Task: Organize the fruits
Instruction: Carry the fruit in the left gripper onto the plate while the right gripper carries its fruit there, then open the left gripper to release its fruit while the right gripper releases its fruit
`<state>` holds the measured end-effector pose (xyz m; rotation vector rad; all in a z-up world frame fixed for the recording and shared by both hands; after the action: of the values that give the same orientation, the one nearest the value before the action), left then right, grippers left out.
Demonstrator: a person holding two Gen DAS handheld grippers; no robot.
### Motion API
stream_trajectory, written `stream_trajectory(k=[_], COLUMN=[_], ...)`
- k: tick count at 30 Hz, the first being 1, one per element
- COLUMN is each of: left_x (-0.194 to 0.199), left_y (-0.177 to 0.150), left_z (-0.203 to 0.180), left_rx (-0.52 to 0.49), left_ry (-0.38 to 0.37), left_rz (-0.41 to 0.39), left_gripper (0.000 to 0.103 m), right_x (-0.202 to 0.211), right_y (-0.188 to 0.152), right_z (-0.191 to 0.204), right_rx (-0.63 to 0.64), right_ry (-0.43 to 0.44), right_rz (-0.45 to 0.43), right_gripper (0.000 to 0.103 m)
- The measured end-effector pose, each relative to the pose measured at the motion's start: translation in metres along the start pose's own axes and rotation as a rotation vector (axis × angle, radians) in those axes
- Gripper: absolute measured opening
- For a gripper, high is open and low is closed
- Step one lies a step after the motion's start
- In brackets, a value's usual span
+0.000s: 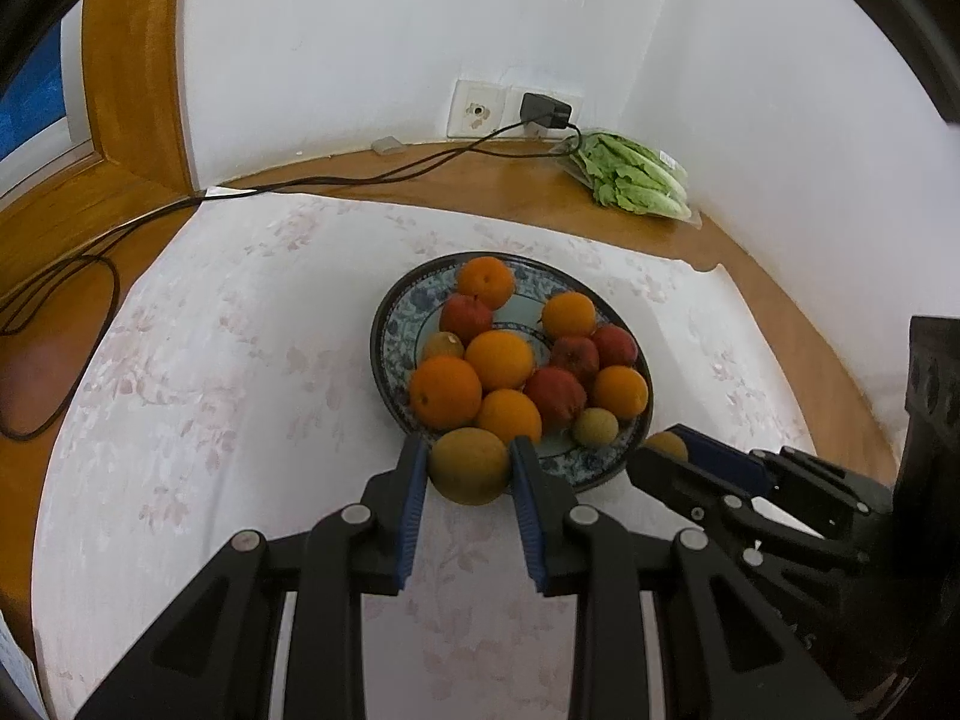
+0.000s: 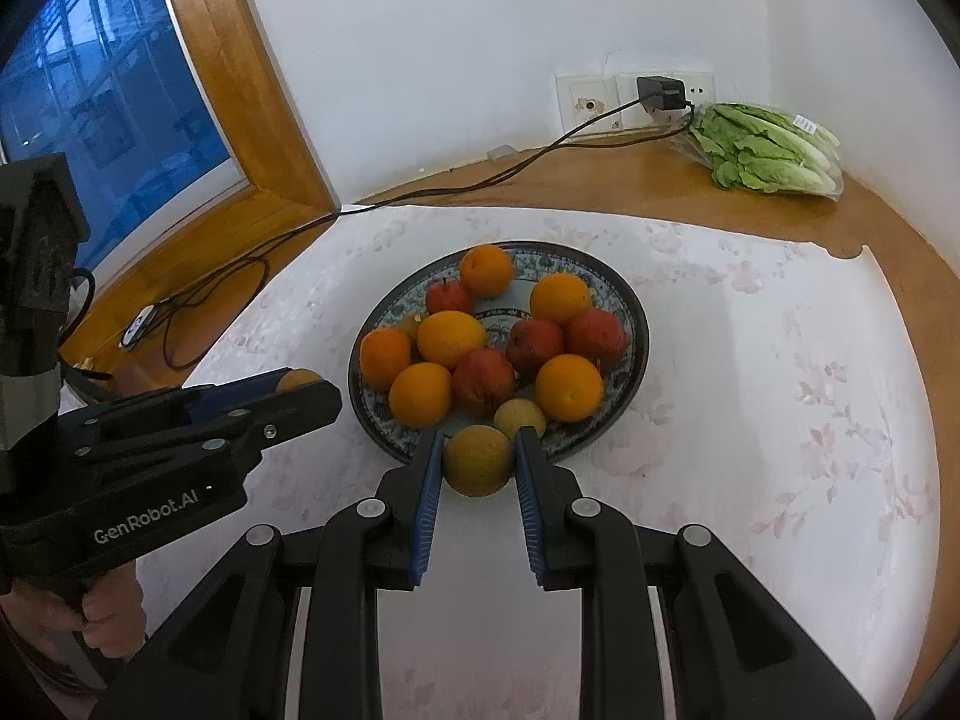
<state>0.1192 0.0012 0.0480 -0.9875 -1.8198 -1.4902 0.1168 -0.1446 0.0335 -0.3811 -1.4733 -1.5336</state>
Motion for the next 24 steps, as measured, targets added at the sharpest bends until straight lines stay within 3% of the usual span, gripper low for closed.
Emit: stream_trajectory(k=[16,24], left_x=[-0.022,-0.034], left_y=[0.011,0.019], left_z=[0.004,-0.003], left_rx=[0.006,-0.007], left_ry=[-0.022,-0.024], left_rz=[0.008,-0.003], left_gripper=[0.029,0.029], right_x=[-0.02,-0.024], right_y=[0.012,0.035], right_z=[-0.01,-0.014], right_rx=[-0.022,0.004], right_ry=[0.0,-0.021], right_rz=[0.003,-0.035], right_gripper=[0.025,0.025])
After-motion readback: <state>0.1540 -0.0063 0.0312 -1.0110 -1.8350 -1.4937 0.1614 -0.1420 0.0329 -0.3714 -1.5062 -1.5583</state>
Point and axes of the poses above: each gripper's, at about its wrist camera, not at the fingertips, and x roughly against the way its jaws point, z to its left, y to its top, the point moved 1 cm from there along -x, roughly the way its jaws point, and after that the axes turned 3 degrees about z, right-handed, at the moved point
